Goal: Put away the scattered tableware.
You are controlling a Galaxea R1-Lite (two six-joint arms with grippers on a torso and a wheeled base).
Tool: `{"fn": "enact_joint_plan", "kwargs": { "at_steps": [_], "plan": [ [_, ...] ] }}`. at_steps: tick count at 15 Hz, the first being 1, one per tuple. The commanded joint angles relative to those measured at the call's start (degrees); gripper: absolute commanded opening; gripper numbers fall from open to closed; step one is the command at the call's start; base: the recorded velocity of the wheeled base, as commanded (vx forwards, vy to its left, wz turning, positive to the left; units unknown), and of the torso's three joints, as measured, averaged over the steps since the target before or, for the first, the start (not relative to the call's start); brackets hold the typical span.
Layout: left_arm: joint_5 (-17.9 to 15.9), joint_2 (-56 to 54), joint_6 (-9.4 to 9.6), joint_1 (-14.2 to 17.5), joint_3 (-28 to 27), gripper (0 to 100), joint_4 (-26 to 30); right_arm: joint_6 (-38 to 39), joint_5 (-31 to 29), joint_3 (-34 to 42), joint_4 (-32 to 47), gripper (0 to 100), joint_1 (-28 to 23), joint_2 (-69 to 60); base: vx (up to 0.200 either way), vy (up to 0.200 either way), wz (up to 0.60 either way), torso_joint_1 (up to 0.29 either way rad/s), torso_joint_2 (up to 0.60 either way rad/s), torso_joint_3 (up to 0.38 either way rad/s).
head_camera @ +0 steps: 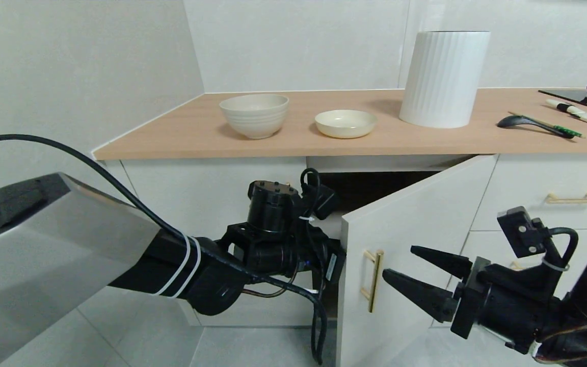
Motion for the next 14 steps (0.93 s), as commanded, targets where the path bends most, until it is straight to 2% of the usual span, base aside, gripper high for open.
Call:
{"fn": "enact_joint_plan", "kwargs": {
  "at_steps": [1,4,7,9,10,12,14],
  "plan": [
    [0.8,2.5,0.01,-0.2,-1.4,0,-2.2,0.0,-0.5,7.5,-0.1,100,-1.9,-4.4,0.000,0.000,0.00,0.000,0.00,0.000],
    [2.3,4.0,-0.17,-1.1,-2.8,0,-3.3,0.1,-0.4,12.3,-0.1,100,-3.6,-8.2,0.000,0.000,0.00,0.000,0.00,0.000],
    [2.3,3.8,-0.34,-1.4,-2.0,0,-3.3,0.2,-0.3,12.6,2.0,100,-3.5,-14.4,0.000,0.000,0.00,0.000,0.00,0.000],
    [2.3,3.8,-1.22,-1.6,-1.9,0,-3.2,0.3,-0.4,12.6,4.6,100,-3.6,-15.9,0.000,0.000,0.00,0.000,0.00,0.000],
    [2.4,3.9,-1.84,-2.0,-2.1,0,-3.3,0.3,-0.3,12.6,5.6,100,-3.5,-16.7,-0.200,0.000,0.00,0.007,0.00,-0.002],
    [2.5,4.1,-1.93,-2.4,-2.6,0,-3.3,0.2,-0.3,12.6,6.1,100,-3.5,-17.1,-0.200,0.000,0.00,0.010,0.00,0.002],
    [2.8,5.0,-1.93,-3.5,-2.9,0,-3.3,0.3,-0.3,12.6,6.2,100,-3.5,-17.5,0.000,0.000,0.00,0.000,0.00,0.000]
  ]
}}
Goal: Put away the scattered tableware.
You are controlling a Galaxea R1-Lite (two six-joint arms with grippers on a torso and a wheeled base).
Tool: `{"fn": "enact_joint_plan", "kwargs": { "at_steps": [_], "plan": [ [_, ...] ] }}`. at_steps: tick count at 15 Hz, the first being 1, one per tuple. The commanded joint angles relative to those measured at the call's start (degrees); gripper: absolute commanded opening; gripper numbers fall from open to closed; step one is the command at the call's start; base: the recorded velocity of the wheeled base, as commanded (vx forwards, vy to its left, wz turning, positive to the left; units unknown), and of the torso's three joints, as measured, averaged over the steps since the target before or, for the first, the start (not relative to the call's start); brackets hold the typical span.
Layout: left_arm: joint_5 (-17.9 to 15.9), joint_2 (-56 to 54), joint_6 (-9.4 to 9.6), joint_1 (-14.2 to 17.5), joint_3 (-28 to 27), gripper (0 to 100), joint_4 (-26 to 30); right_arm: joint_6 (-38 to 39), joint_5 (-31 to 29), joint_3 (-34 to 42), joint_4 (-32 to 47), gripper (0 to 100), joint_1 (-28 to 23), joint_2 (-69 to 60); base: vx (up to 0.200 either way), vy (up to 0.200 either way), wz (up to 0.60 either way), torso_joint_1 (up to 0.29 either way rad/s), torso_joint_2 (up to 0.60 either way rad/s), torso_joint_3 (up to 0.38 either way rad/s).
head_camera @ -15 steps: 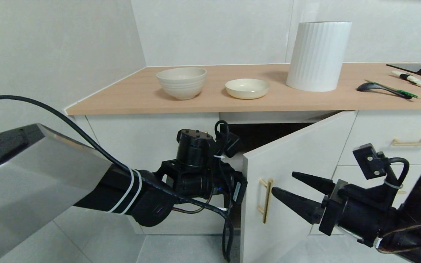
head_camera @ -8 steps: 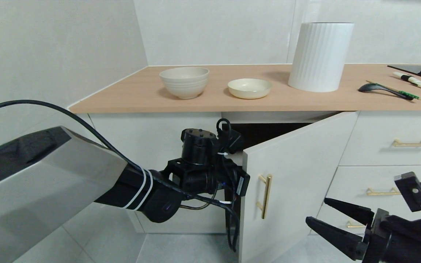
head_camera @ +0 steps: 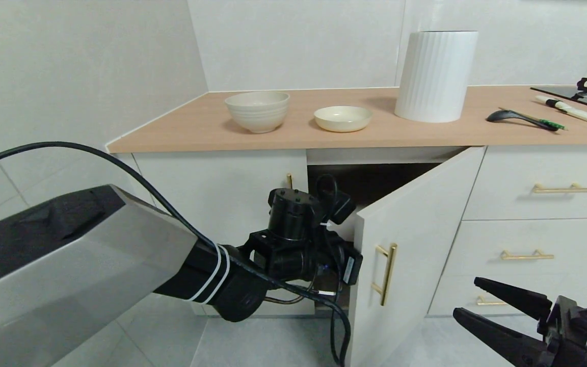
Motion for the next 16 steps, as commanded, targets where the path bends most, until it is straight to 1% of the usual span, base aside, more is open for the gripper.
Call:
{"fn": "enact_joint_plan", "kwargs": {
  "at_steps": [1,4,7,9,10,11,12,13,15,16],
  "plan": [
    [0.3,1.1,0.03,-0.7,-0.4,0,0.2,0.0,0.1,0.0,0.0,100,0.0,-0.7,0.000,0.000,0.00,0.000,0.00,0.000],
    [0.6,1.9,-0.06,-0.9,-1.8,0,0.7,0.1,0.1,0.0,0.0,100,0.0,-1.1,0.000,0.000,0.00,0.000,0.00,0.000],
    [0.8,1.0,-0.24,-1.1,-1.3,0,0.6,0.0,0.1,0.0,0.0,100,0.0,-2.3,0.000,0.000,0.00,0.000,0.00,0.000],
    [0.7,-0.8,-0.85,-2.7,-1.2,0,1.1,-0.1,0.2,0.0,0.0,100,0.2,-3.5,0.000,0.000,0.00,0.000,0.00,0.000],
    [0.7,-1.6,-0.94,-4.2,-1.3,0,3.7,0.0,0.7,0.0,0.0,100,0.2,-4.8,0.000,0.000,0.00,0.000,0.00,0.000],
    [0.5,-2.1,-0.94,-5.3,-1.5,0,5.2,0.0,2.6,-0.1,0.0,100,0.2,-6.8,0.000,0.000,0.00,0.000,0.00,0.000],
    [0.4,-2.3,-1.03,-5.7,-1.5,0,5.8,0.0,3.8,-0.1,0.0,100,0.3,-7.6,0.000,0.000,0.00,0.000,0.00,0.000],
    [-0.4,-3.0,-1.03,-7.0,-1.8,0,7.7,0.0,6.0,-0.3,0.0,100,0.2,-10.5,0.000,0.000,0.00,0.000,0.00,0.000],
    [-1.5,-3.1,-1.12,-7.9,-2.3,0,8.9,0.0,6.4,-0.6,0.0,100,0.2,-12.3,0.000,0.000,0.00,0.000,0.00,0.000],
    [-1.7,-2.6,-2.08,-8.9,-3.5,0,9.2,0.1,7.3,-1.2,0.0,100,0.2,-12.8,0.000,0.000,0.00,0.000,0.00,0.000]
  ]
}}
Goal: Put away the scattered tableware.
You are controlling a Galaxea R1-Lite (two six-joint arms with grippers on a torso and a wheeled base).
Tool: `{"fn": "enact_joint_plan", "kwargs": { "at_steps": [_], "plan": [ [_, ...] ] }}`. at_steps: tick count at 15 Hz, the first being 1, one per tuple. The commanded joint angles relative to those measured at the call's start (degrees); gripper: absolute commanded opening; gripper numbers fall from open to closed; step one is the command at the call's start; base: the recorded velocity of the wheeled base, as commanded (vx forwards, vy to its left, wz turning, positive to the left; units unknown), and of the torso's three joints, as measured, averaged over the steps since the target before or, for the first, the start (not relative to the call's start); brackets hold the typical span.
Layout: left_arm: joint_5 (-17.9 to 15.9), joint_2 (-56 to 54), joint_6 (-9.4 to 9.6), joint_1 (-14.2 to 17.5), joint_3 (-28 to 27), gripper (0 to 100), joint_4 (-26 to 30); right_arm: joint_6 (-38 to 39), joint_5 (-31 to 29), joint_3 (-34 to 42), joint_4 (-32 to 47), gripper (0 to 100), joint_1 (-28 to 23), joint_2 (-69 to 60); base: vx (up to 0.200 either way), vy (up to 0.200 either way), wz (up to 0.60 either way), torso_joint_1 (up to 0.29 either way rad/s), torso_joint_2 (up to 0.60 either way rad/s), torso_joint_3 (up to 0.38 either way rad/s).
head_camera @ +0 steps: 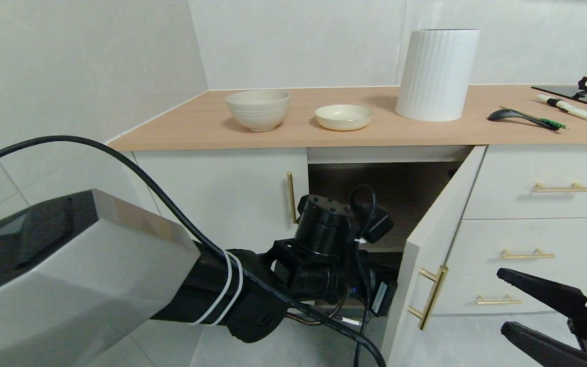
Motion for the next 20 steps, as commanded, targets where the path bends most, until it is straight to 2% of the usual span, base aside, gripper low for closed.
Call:
{"fn": "enact_joint_plan", "kwargs": {
  "at_steps": [1,5,7,8,9,10,12,13,14,18,20],
  "plan": [
    [0.3,1.5,-1.13,-2.3,-2.7,0,-0.1,0.1,0.5,-0.9,-0.1,100,0.0,-3.0,0.000,0.000,0.00,0.000,0.00,0.000],
    [0.7,3.7,-1.57,-4.2,-6.6,0,0.4,0.7,0.6,-3.4,0.0,100,0.0,-6.5,0.000,0.000,0.00,0.000,0.00,0.000],
    [0.7,5.5,-3.33,-8.3,-10.8,0,0.3,0.8,1.1,-4.1,0.6,100,0.0,-7.3,0.000,0.000,0.00,0.000,0.00,0.000],
    [0.7,6.3,-5.27,-12.3,-12.5,0,0.0,0.8,2.3,-4.0,0.6,100,0.0,-7.3,0.000,0.000,0.00,0.000,0.00,0.000],
    [0.8,7.3,-6.58,-14.1,-13.6,0,-0.2,0.8,2.5,-3.9,0.6,100,0.0,-7.2,0.000,0.000,0.00,0.000,0.00,0.000],
    [0.6,8.0,-6.14,-14.3,-14.4,0,-0.5,0.8,2.5,-3.8,0.9,100,0.0,-7.2,0.000,0.000,0.00,0.000,0.00,0.000],
    [3.3,7.9,-7.81,-14.1,-14.1,0,-2.5,0.8,2.5,-3.9,1.6,100,0.0,-7.3,0.000,0.000,0.00,0.000,0.00,0.000],
    [8.7,6.9,-8.25,-13.8,-12.0,0,-5.8,0.8,2.5,-3.9,1.9,100,0.0,-7.1,0.000,0.000,0.00,0.000,0.00,0.000],
    [10.2,5.8,-8.17,-12.9,-10.5,0,-7.1,0.8,2.5,-4.0,2.0,100,0.0,-6.9,0.000,0.000,0.00,0.000,0.00,0.000],
    [10.9,-1.8,-8.34,-3.9,-2.3,0,-10.0,0.7,2.4,-7.5,5.9,100,0.0,0.7,0.000,0.000,0.00,0.000,0.00,0.000],
    [10.9,-6.7,-8.43,2.9,2.4,0,-10.0,0.5,2.3,-12.9,5.9,100,-0.1,9.0,0.000,0.000,0.00,0.000,0.00,0.000]
  ]
}}
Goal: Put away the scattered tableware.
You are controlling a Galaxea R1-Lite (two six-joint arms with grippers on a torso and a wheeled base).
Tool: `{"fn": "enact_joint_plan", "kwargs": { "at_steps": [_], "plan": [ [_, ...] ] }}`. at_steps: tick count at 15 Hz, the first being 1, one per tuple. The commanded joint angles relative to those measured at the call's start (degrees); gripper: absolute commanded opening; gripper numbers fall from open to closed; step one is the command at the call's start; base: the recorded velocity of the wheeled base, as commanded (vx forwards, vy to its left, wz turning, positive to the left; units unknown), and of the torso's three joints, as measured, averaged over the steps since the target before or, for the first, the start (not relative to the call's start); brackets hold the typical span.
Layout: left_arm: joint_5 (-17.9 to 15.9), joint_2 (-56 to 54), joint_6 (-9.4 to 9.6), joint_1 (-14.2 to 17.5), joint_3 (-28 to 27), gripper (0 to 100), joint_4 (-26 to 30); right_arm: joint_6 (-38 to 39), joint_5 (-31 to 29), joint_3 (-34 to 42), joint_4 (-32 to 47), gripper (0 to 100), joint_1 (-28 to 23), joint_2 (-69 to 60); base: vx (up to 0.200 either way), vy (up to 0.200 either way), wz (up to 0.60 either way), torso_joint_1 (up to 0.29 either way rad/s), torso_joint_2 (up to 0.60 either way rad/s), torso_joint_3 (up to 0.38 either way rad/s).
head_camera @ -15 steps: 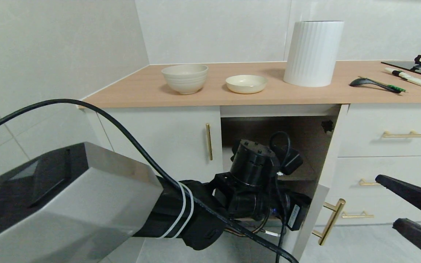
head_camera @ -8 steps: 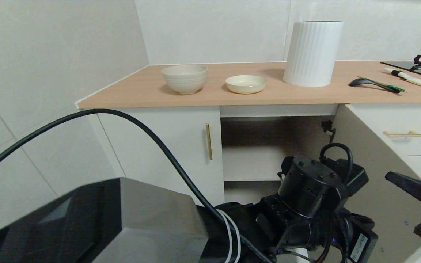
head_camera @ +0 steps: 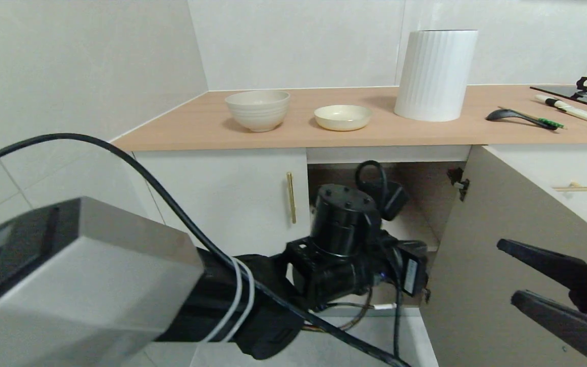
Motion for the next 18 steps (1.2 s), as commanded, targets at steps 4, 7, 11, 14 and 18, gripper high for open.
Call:
{"fn": "enact_joint_plan", "kwargs": {
  "at_steps": [4,7,11,14,18],
  "plan": [
    [-0.3,-13.8,-0.54,17.9,16.1,0,-3.7,-1.0,-3.3,-13.5,0.5,100,-1.2,24.0,0.000,0.000,0.00,0.000,0.00,0.000],
    [-0.3,-18.9,-0.19,26.1,26.8,0,-13.5,-10.0,-5.4,-16.3,2.5,100,-0.9,28.8,0.000,0.000,0.00,0.000,0.00,0.000],
    [-1.2,-21.8,3.94,32.3,27.0,100,-13.8,-13.5,-12.8,-31.4,21.9,100,0.4,27.6,0.000,0.000,0.00,0.000,0.00,0.000],
    [-1.3,-24.4,4.20,33.5,21.0,100,-9.6,-15.4,-19.5,-47.0,42.7,100,4.0,27.3,0.000,0.000,0.00,0.000,0.00,0.000],
    [-1.6,-31.2,4.29,35.9,7.9,100,23.1,-17.7,-25.0,-52.6,45.8,100,6.5,29.6,0.000,0.000,0.00,0.000,0.00,0.000]
  ]
}}
